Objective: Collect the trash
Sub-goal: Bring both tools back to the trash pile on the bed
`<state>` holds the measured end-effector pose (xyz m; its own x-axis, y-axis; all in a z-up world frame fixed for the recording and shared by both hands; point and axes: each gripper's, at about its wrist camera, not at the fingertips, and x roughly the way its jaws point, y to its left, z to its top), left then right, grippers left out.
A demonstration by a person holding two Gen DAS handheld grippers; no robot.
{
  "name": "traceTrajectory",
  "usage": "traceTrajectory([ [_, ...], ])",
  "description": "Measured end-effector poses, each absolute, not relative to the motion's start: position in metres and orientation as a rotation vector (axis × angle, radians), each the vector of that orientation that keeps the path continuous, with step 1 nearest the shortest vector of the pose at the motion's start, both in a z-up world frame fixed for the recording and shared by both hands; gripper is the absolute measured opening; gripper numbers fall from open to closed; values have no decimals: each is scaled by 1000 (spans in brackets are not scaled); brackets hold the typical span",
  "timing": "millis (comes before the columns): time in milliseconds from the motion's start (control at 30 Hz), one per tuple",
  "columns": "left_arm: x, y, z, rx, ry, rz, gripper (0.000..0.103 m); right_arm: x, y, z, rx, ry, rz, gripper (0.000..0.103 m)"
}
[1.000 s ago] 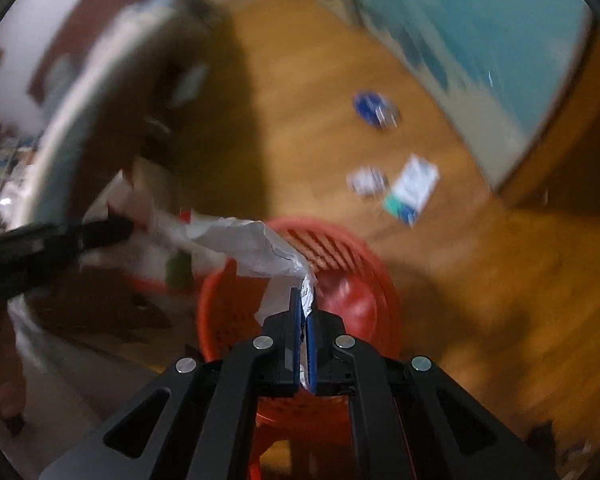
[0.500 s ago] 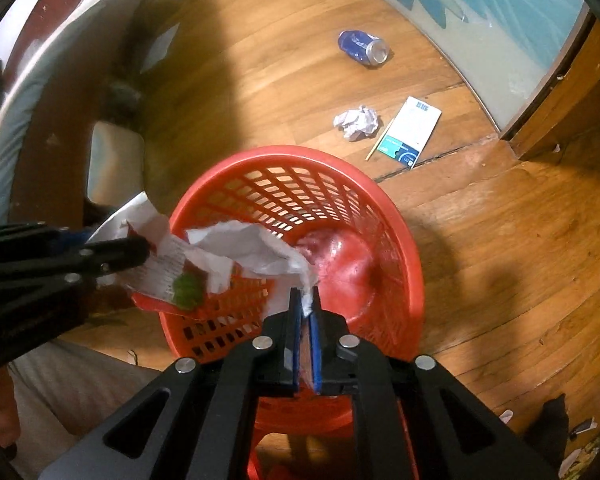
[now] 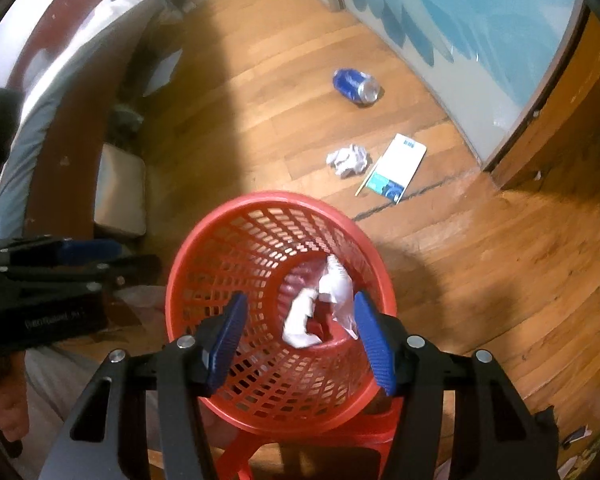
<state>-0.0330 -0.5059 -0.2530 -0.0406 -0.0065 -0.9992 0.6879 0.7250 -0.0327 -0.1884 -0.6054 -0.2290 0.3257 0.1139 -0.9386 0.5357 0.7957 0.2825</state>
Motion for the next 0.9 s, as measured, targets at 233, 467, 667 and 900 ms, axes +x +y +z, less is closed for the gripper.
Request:
traceTrajectory([
  [233,12,-445,-132,239,1255,-567,54,-157,-596,-152,482,1079,-266,57],
  [467,22,-303,23,68,822,-437,82,-86,-534,-31,361,833,-100,63],
  [667,7,-157,71,-45,625,-238,85,-34,-442,31,318,708,70,71],
  [900,-17,-57,26,-117,579,-90,85,-13,-319,35,198,696,235,71],
])
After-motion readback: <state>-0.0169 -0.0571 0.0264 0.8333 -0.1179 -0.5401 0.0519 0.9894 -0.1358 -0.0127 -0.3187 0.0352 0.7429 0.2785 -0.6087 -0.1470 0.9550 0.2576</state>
